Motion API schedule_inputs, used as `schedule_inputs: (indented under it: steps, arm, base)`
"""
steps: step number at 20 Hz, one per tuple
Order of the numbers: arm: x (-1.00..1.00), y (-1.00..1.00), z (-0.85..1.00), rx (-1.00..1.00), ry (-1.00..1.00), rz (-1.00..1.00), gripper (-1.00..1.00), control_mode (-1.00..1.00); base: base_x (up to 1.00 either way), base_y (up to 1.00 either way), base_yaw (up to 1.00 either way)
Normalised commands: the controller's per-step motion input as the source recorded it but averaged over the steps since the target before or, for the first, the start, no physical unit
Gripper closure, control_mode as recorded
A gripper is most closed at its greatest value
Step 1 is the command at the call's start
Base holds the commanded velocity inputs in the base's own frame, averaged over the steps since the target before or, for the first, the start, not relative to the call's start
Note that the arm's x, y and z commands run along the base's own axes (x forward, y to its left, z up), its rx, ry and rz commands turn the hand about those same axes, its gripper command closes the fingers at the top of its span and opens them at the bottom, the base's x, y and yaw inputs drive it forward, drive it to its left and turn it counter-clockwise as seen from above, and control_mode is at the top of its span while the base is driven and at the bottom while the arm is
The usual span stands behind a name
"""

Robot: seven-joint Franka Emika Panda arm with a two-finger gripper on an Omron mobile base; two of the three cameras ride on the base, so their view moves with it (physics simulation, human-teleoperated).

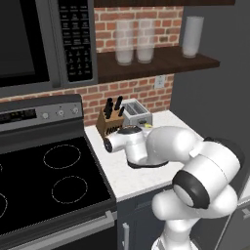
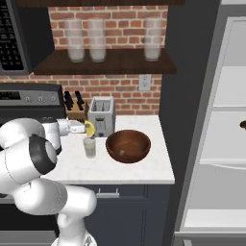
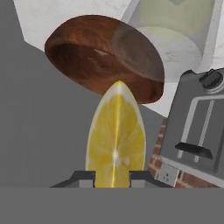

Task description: Grab a lemon wedge from the fridge and one ice cube from the ice bowl, and put them in the glass of lemonade.

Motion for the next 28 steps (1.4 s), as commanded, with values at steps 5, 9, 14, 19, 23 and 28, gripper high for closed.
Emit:
schedule_inputs:
  steps: [5, 9, 14, 19, 23, 28]
  arm:
    - [0.07, 0.0, -0.24, 0.0, 0.0, 0.0, 1.0, -1.0]
    - [0.02, 0.0, -0.31, -0.02, 0.0, 0.0, 1.0, -1.0]
    - [0.08, 0.06, -0.29, -0.03, 0.0, 0.0, 1.0, -1.0]
    - [0.01, 0.21, -0.03, -0.01, 0.0, 0.0, 1.0, -1.0]
    - [0.0, 0.28, 0.0, -0.01, 0.0, 0.0, 1.0, -1.0]
    - [0.0, 0.26, 0.0, -0.03, 0.0, 0.0, 1.0, -1.0]
  base:
    - [0.0, 0.0, 0.0]
    - [0.0, 0.0, 0.0]
    - [0.0, 0.0, 0.0]
    - [0.0, 0.0, 0.0]
    - [0.0, 0.0, 0.0]
    - [0.0, 0.0, 0.0]
